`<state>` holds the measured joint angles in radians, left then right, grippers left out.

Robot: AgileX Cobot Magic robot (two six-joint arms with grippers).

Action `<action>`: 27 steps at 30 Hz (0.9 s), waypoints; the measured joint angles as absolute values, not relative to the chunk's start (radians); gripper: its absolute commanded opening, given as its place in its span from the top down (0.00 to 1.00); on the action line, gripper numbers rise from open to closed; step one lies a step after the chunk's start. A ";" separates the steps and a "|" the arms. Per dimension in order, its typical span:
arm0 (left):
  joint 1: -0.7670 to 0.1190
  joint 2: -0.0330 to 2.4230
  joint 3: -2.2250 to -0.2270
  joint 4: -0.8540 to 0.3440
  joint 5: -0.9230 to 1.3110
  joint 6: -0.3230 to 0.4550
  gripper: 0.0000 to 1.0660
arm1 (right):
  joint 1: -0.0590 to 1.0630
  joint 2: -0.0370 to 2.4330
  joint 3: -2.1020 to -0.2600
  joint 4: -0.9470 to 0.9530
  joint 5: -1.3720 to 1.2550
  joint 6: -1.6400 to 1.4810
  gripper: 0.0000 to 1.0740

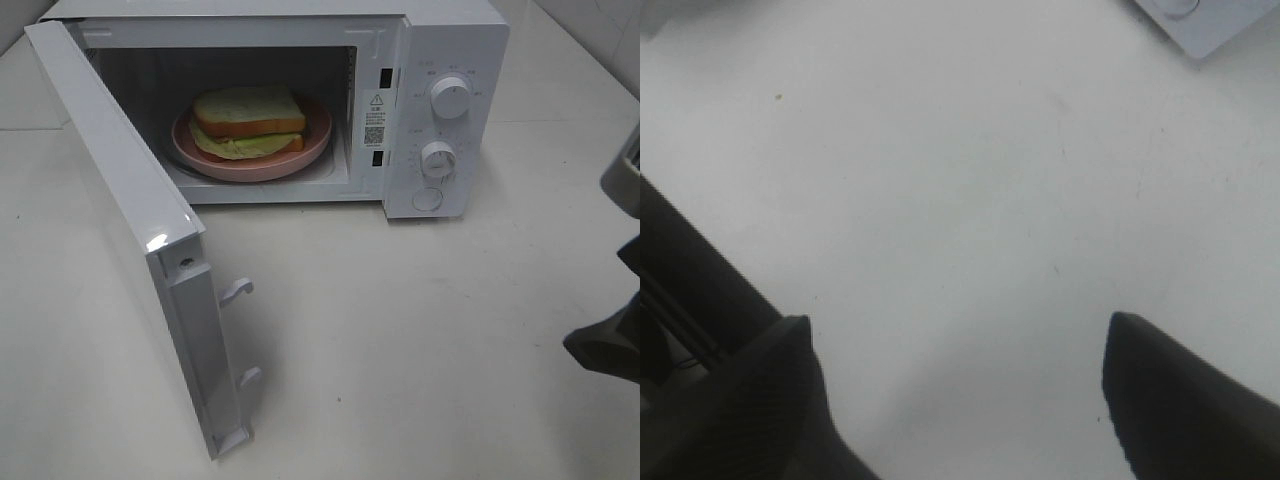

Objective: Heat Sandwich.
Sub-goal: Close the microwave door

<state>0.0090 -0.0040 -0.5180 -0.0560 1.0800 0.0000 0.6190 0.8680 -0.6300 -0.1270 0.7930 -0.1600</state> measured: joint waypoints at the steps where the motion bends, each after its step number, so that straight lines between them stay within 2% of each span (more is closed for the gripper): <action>1: 0.009 -0.004 -0.518 -0.056 1.080 0.000 0.06 | 0.619 0.847 -0.630 -0.127 0.834 -0.146 0.29; 19: 0.009 -0.004 -0.518 -0.056 1.080 0.000 0.06 | 0.619 0.596 -0.627 -0.127 1.078 -0.023 0.29; 24: 0.009 -0.004 -0.518 -0.056 1.080 0.000 0.06 | 0.565 0.505 -0.623 -0.127 1.104 -0.014 0.29; 27: 0.009 -0.004 -0.518 -0.056 1.080 0.000 0.06 | 0.476 0.434 -0.623 -0.127 1.107 -0.014 0.29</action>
<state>0.0090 -0.0040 -0.5180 -0.0560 1.0800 0.0000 0.4760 0.4340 -0.6230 -0.1270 1.1070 -0.0140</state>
